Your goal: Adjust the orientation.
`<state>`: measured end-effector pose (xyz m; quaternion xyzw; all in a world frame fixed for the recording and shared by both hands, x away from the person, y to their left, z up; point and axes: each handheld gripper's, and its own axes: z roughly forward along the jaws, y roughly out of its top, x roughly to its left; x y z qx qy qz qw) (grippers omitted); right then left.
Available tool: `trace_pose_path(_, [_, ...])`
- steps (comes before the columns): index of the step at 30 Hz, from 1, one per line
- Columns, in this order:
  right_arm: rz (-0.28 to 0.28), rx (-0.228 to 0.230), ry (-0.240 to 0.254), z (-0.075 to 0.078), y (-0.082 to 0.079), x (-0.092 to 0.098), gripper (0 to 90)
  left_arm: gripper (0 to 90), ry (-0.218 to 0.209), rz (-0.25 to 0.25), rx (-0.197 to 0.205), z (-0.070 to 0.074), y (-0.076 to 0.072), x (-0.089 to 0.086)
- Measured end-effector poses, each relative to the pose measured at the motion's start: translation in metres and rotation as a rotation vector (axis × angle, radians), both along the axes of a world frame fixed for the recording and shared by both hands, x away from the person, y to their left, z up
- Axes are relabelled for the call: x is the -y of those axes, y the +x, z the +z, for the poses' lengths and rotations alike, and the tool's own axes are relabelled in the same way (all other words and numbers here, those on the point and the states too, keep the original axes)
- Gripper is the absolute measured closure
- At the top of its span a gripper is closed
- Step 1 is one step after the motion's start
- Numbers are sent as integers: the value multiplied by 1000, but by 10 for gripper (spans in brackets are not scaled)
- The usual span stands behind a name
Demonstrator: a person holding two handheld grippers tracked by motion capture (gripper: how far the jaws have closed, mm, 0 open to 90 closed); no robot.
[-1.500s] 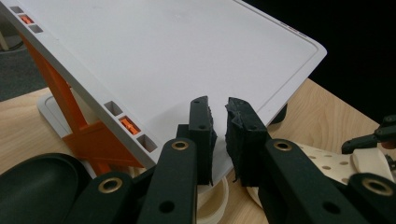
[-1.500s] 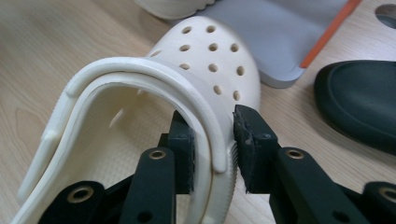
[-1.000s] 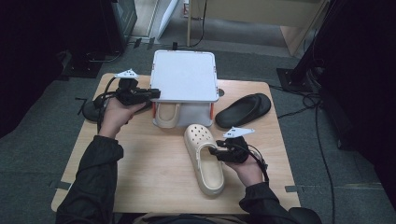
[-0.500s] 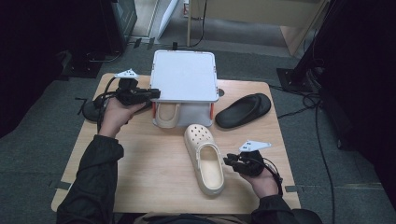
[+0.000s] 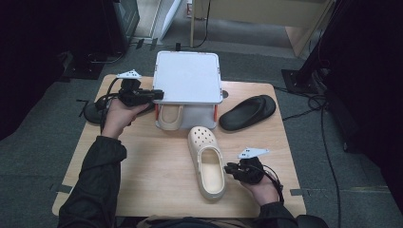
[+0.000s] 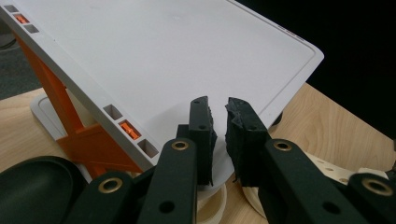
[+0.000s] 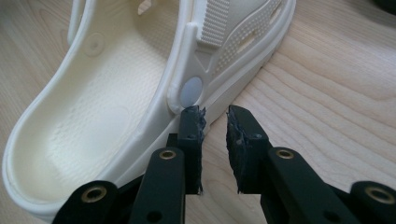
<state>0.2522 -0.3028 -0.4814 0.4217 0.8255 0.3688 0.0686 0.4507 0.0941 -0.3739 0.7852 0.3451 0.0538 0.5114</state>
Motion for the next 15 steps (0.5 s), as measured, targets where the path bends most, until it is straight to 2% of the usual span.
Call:
trace_pose_path(2, [20,-12,9,-1,-2,-3,758,805,2,0,0,0,0,0])
trace_pose_path(4, [29,0,13,-2,-3,-7,749,805,3,1,1,0,0,0])
trace_pose_path(7, [21,-16,29,-3,-3,-6,744,805,3,2,1,0,0,1])
trace_pose_path(9, [12,-31,57,-4,-3,-6,739,805,3,1,2,0,0,0])
trace_pose_path(12, [6,-37,61,-4,-3,-5,715,806,1,1,1,0,0,0])
trace_pose_path(14, [5,-24,53,-2,-2,-5,698,806,-2,1,1,0,0,0])
trace_pose_path(15, [-6,-10,65,0,-1,-3,677,806,-2,0,1,0,0,0])
